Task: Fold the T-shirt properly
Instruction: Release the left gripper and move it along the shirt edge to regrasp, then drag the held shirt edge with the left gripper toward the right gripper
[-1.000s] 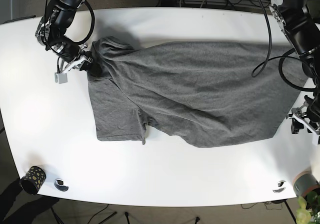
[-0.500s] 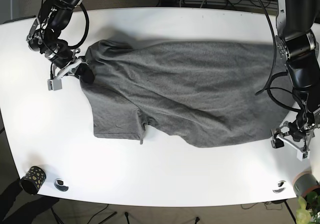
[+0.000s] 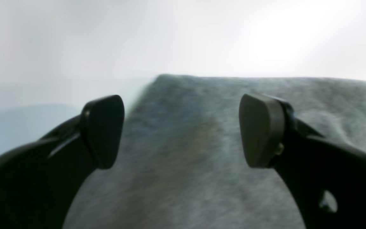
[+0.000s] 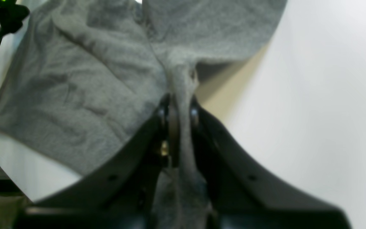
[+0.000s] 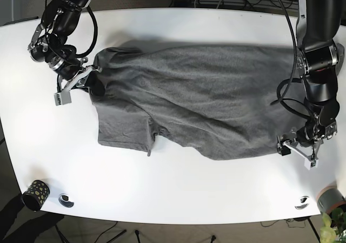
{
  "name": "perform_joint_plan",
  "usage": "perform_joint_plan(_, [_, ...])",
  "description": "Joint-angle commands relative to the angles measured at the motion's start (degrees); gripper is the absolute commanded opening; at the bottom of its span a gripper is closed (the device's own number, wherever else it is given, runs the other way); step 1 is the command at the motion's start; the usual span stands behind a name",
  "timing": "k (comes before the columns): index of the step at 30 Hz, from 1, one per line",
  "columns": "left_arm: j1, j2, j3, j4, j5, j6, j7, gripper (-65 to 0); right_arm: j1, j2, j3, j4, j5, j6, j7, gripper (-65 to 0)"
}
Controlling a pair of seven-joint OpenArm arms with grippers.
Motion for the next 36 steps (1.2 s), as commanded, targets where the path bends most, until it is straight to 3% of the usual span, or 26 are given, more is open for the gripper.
perform_joint_plan(1, [-1.1, -0.6, 0.0, 0.8, -0.5, 0.0, -1.5, -11.5, 0.6, 1.0, 0.2, 1.3, 1.3, 0.38, 1.3, -65.0])
perform_joint_plan(6, [0.9, -0.8, 0.4, 0.9, -0.2, 0.1, -5.4, -11.5, 0.7, 1.1, 0.2, 1.2, 1.2, 0.38, 1.3, -65.0])
perform_joint_plan(14, [3.0, -2.5, 1.1, 1.1, 4.1, 0.1, -8.4, -11.8, 0.6, 1.1, 0.1, 1.2, 1.2, 0.38, 1.3, -65.0])
perform_joint_plan(17, [3.3, -4.9, 1.1, 1.1, 4.1, -0.1, -8.5, -11.8, 0.7, 1.0, 0.1, 1.2, 1.2, 0.38, 1.3, -65.0])
perform_joint_plan(24, [5.8, -5.2, 2.2, 1.1, 3.7, -0.4, -7.2, -12.2, 0.7, 1.0, 0.1, 1.2, 1.3, 0.38, 1.3, -65.0])
perform_joint_plan(26, [6.4, -5.2, 2.2, 1.1, 3.6, -1.9, -6.2, -15.0, 0.8, 1.0, 0.1, 1.2, 1.3, 0.38, 1.3, -65.0])
perform_joint_plan(31, [7.4, -5.1, 2.3, 1.1, 3.6, -8.1, -5.2, -30.6, 0.8, 1.0, 0.1, 1.2, 1.3, 0.38, 1.3, -65.0])
perform_joint_plan(36, [7.8, -4.5, 2.2, 1.2, 3.5, -13.6, -3.0, -34.7, 0.8, 1.0, 0.1, 1.2, 1.3, 0.38, 1.3, -65.0])
